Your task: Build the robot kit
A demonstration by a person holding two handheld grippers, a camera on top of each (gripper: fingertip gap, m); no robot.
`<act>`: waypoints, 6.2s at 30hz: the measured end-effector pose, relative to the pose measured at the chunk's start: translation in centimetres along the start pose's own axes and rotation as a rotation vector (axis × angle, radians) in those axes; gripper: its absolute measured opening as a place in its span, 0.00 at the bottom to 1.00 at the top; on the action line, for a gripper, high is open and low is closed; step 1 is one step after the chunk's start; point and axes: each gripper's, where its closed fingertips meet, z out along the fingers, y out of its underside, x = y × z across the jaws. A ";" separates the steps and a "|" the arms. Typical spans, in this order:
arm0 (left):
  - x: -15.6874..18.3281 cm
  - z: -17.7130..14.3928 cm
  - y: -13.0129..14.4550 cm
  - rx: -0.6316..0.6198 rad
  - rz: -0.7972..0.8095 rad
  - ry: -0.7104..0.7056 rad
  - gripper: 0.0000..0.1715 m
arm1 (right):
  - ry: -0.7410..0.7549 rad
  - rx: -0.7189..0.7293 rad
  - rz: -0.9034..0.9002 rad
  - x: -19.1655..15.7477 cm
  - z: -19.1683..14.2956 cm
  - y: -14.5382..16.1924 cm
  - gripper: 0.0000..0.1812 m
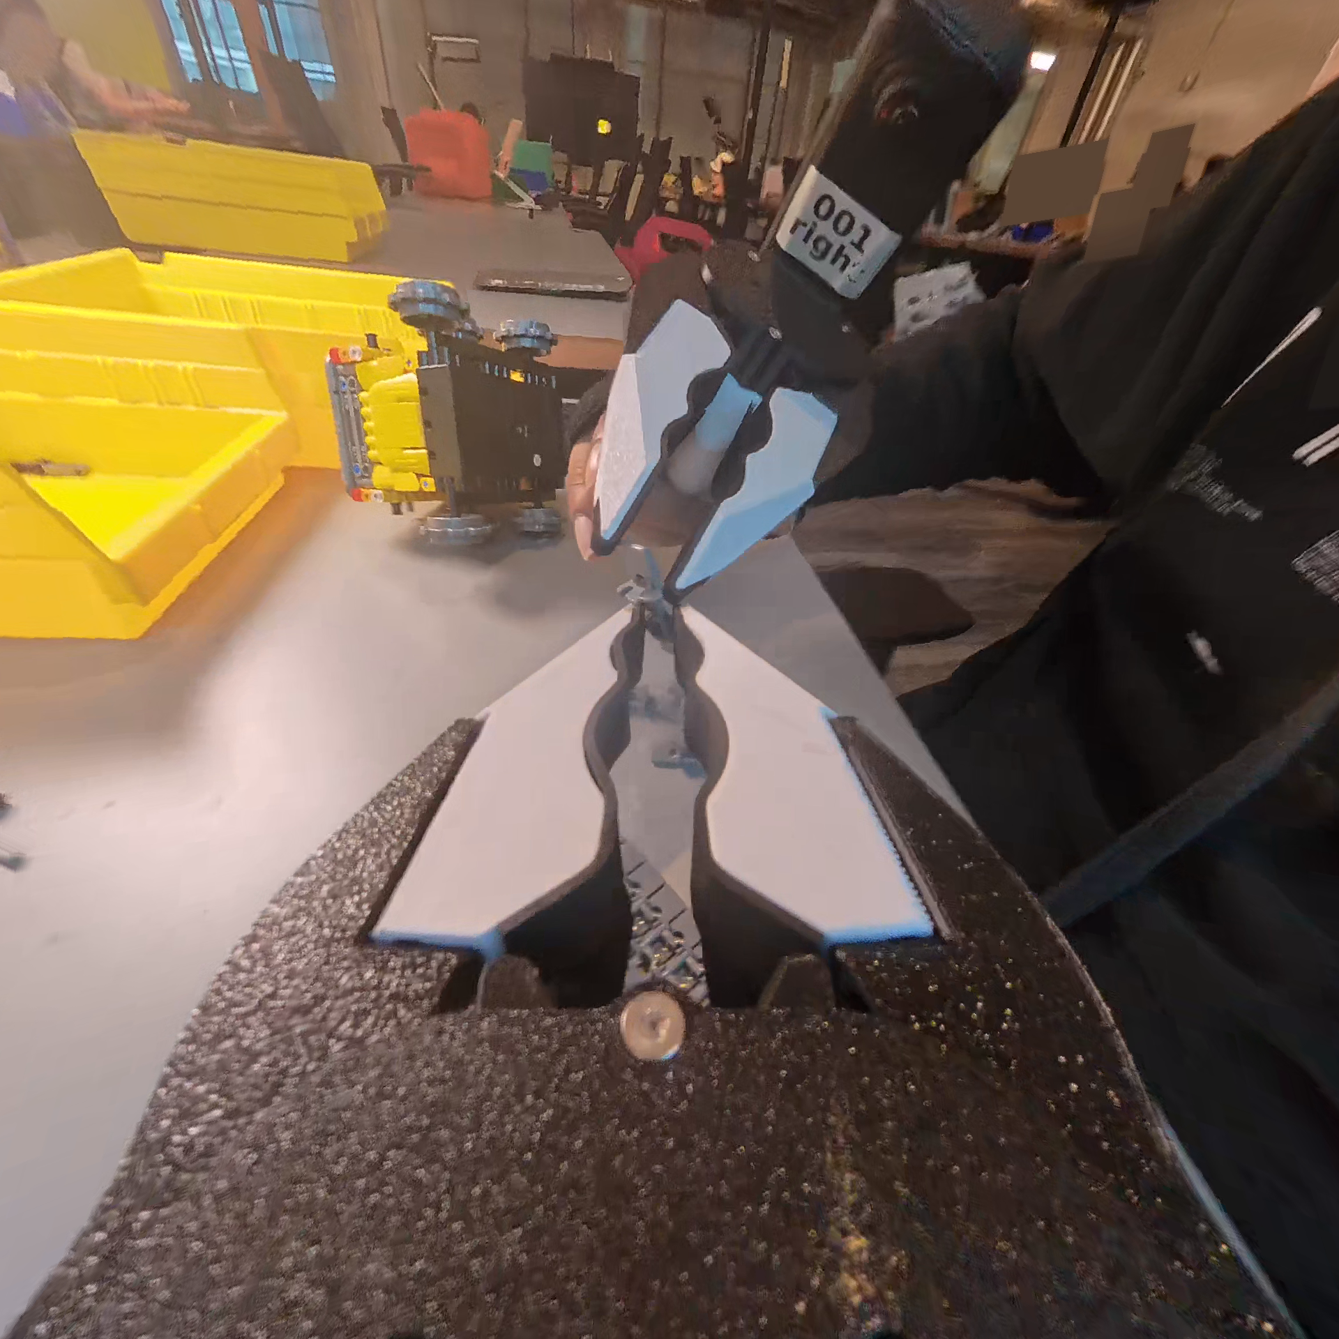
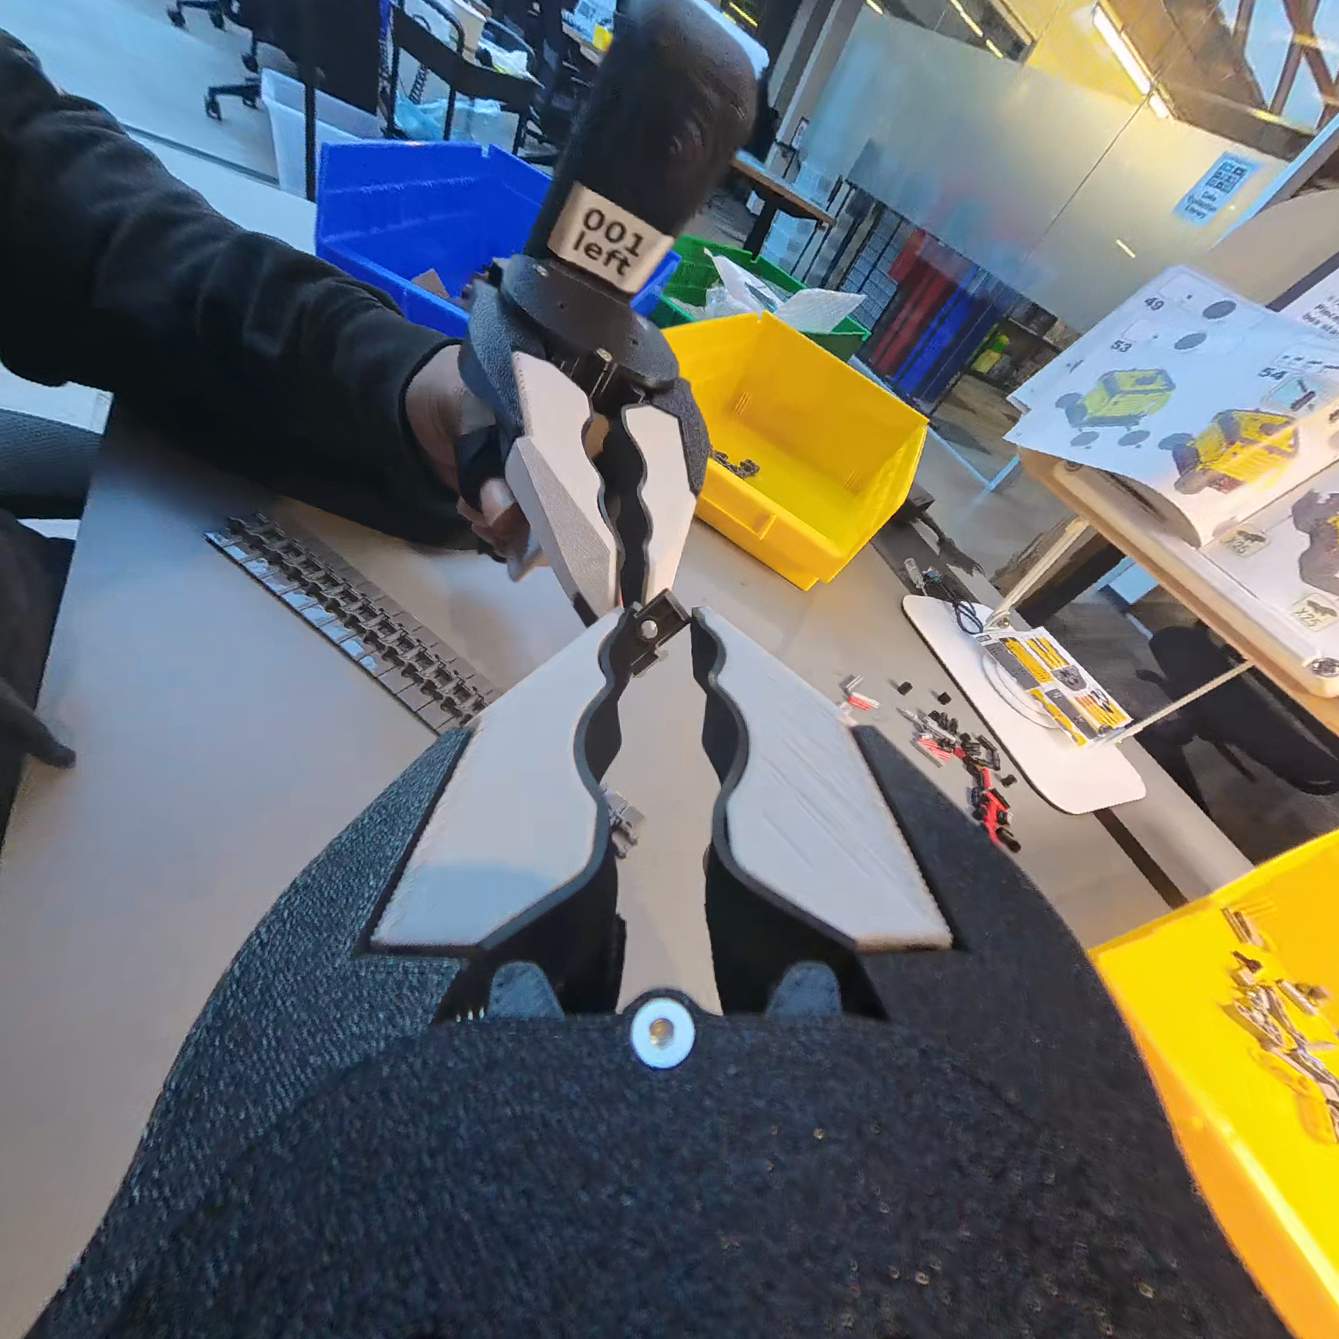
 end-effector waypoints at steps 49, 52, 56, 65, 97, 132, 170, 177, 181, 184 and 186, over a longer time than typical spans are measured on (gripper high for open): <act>-2.7 0.6 11.1 -0.609 -0.035 -0.170 0.13 | -0.275 -0.807 0.474 -0.8 2.4 12.5 0.04; -2.7 0.6 11.2 -0.612 -0.022 -0.178 0.13 | -0.258 -0.837 0.397 -0.8 2.4 12.5 0.04; -2.7 0.6 11.2 -0.615 -0.005 -0.186 0.13 | -0.198 -0.858 0.283 -1.0 2.4 12.6 0.04; -2.5 0.7 11.3 -0.614 0.004 -0.178 0.12 | -0.154 -0.880 0.100 -1.1 2.5 12.9 0.04; -2.3 0.6 11.4 -0.602 -0.004 -0.143 0.12 | -0.261 -0.808 0.376 -2.3 -4.4 12.9 0.12; 1.1 -1.0 -1.7 0.165 -0.451 0.295 0.01 | -0.178 -0.115 0.153 -1.2 -0.9 -1.3 0.12; -3.0 1.4 11.1 -0.578 -0.014 -0.216 0.12 | -0.346 -0.909 0.899 -0.8 1.7 12.8 0.04; -2.9 1.6 11.1 -0.573 -0.013 -0.236 0.11 | -0.313 -0.978 0.888 -0.9 1.6 13.0 0.04; -2.6 1.7 11.2 -0.579 -0.009 -0.231 0.11 | -0.295 -1.066 0.830 -0.9 1.7 13.5 0.03; -2.6 1.7 11.2 -0.586 0.003 -0.241 0.11 | -0.301 -1.110 0.792 -1.0 1.7 13.5 0.03; -2.6 1.7 11.2 -0.588 0.010 -0.244 0.11 | -0.291 -1.128 0.748 -1.0 1.7 13.5 0.03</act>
